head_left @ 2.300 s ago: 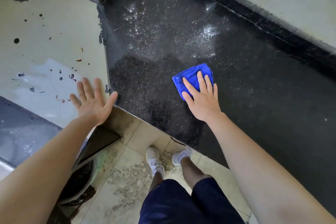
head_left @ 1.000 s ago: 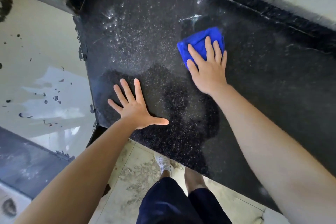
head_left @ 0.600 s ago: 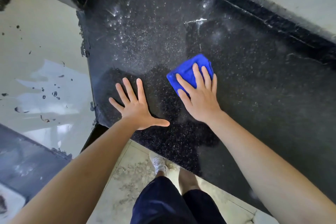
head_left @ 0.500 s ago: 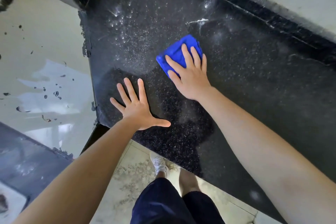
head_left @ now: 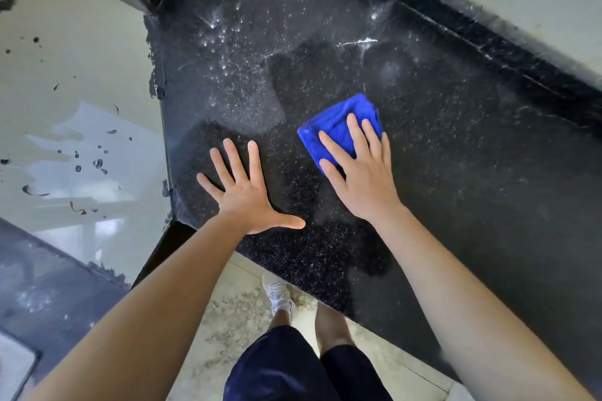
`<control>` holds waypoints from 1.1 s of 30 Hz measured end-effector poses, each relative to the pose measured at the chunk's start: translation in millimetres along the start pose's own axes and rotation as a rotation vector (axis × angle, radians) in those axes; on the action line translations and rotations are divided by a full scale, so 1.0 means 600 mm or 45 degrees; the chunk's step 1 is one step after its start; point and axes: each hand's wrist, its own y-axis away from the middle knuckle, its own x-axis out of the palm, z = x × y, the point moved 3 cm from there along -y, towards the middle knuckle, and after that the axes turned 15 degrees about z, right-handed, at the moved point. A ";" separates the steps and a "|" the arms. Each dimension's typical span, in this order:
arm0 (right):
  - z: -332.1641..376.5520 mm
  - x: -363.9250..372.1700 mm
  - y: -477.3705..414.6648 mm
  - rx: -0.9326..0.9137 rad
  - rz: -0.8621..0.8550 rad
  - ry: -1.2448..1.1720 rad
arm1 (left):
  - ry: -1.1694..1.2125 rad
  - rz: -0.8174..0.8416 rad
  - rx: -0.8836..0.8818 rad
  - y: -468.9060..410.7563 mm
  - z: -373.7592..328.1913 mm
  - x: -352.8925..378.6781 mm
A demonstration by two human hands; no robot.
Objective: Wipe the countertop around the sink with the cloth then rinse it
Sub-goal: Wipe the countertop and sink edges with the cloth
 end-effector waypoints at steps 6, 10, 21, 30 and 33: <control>-0.049 -0.060 -0.075 0.097 0.073 -0.104 | 0.012 0.009 0.026 -0.003 0.000 -0.003; -0.047 -0.145 -0.212 0.275 0.074 -0.179 | 0.000 0.014 0.027 -0.003 0.001 -0.003; -0.045 -0.090 -0.121 0.147 -0.005 -0.113 | -0.007 0.004 -0.001 -0.001 -0.001 -0.005; -0.209 -0.033 0.057 0.446 -0.002 -0.234 | -0.027 -0.008 0.008 0.004 0.000 -0.002; -0.219 -0.011 0.106 0.574 -0.022 -0.312 | -0.031 -0.012 0.010 0.006 -0.002 -0.003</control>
